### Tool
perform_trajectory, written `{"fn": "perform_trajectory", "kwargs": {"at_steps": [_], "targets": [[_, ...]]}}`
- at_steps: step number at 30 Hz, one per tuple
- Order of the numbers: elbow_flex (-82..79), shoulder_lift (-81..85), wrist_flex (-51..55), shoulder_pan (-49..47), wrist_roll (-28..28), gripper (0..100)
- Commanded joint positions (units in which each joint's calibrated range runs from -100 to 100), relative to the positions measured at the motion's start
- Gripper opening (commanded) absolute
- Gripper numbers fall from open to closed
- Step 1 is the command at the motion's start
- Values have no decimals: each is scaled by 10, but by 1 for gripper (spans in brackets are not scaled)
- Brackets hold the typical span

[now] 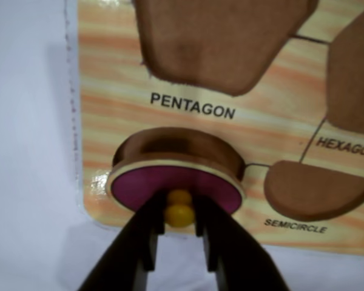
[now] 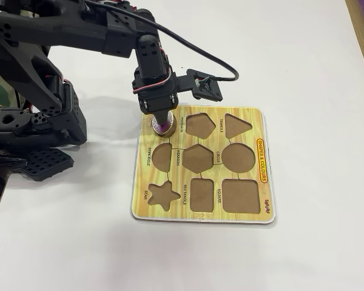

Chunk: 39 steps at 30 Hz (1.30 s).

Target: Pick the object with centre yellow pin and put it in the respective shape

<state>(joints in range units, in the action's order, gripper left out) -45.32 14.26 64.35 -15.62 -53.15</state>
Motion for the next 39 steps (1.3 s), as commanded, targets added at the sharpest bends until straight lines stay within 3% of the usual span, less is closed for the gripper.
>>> {"fn": "perform_trajectory", "kwargs": {"at_steps": [1, 39], "targets": [[4, 12, 2, 7, 3, 5], [42, -30, -7, 31, 3, 5]]}}
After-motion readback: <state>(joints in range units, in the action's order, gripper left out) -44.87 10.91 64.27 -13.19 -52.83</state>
